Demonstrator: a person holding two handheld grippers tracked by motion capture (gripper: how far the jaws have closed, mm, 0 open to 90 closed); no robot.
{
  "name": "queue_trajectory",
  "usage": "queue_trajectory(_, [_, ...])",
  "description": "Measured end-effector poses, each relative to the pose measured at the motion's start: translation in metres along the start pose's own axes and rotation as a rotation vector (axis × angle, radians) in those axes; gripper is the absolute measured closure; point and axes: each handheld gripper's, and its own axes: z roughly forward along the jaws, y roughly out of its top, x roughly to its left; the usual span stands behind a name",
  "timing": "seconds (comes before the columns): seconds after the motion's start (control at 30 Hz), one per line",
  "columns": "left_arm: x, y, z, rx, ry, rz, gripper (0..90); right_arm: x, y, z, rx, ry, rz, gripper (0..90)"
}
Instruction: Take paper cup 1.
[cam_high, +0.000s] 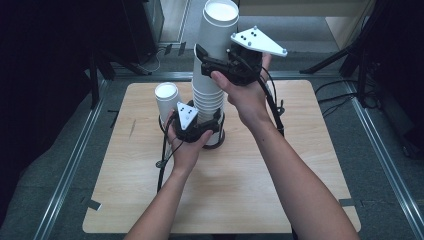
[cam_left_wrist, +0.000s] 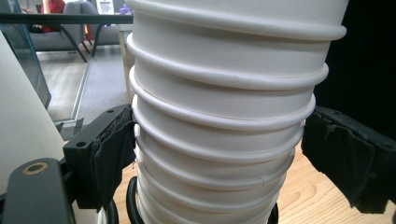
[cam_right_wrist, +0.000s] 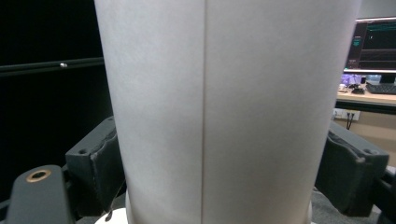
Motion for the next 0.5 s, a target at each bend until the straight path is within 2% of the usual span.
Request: queue_trajectory(0.5, [0.000, 0.000, 0.000, 0.000, 0.003, -0.002, 10.5, -0.006, 0.012, -0.014, -0.036, -0.014, 0.005, 13.8])
